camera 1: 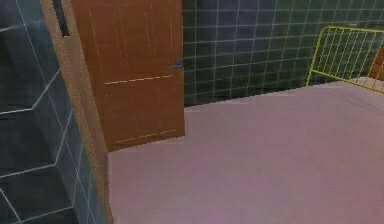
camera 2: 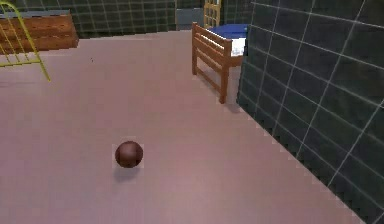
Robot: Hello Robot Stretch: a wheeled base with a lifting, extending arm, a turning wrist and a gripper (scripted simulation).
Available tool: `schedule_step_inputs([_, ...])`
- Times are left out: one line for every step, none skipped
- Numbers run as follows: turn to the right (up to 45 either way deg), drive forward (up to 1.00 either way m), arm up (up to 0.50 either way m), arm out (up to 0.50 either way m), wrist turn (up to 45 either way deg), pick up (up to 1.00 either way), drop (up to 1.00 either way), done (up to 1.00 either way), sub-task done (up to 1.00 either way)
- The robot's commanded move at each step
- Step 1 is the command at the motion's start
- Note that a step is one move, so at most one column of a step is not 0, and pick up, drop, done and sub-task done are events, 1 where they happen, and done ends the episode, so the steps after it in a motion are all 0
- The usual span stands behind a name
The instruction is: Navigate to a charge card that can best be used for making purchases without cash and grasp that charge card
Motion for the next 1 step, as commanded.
schedule_step_inputs([15.0, 0.0, 0.0, 0.0, 0.0, 0.0, 0.0, 0.0, 0.0])
